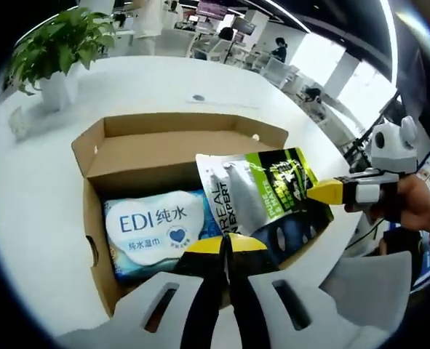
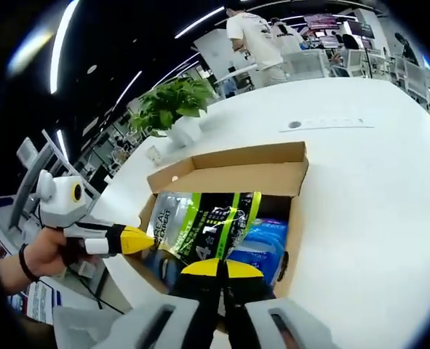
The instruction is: Operate the shoe box by opening the lid, removing the specified soft item, and placing it in the target area until the item is outside and the box remains undamaged.
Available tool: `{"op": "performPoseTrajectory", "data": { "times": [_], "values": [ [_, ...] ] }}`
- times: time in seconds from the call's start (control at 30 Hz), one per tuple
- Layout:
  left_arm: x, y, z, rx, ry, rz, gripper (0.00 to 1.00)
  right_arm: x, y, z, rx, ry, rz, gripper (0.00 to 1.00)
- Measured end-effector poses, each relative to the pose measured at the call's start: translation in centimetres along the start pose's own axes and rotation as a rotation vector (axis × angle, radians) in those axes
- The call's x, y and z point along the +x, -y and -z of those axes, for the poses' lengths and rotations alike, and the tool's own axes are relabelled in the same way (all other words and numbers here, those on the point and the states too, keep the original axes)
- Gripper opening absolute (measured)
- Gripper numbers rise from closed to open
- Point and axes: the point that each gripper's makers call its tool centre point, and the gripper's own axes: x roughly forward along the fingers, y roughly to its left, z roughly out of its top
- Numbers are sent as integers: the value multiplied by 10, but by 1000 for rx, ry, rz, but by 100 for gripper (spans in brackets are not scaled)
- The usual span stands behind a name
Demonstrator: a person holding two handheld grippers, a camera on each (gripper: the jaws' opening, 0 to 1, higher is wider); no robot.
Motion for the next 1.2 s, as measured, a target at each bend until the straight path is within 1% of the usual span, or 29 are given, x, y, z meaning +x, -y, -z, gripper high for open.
{"op": "performPoseTrajectory", "data": {
  "times": [0.13,0.23,0.27,0.47,0.53,0.73,1.03,1.2],
  "values": [
    [1,13,-5,19,1,17,0,-11,7,-1,-5,8,12,0],
    [3,30,-12,45,7,38,0,-24,16,-3,-2,23,30,0],
    [4,32,-12,49,8,40,0,-26,20,-3,-1,25,35,0],
    [14,59,-22,95,8,82,0,-48,41,-3,23,49,71,0],
    [17,68,-24,110,5,92,0,-53,46,-2,27,51,80,0],
    [29,88,-29,146,-7,122,0,-69,63,-1,55,73,110,0],
    [46,124,-26,186,-32,165,0,-91,94,12,109,100,152,0],
    [55,137,-23,199,-47,178,0,-103,104,18,104,105,175,0]
  ]
}}
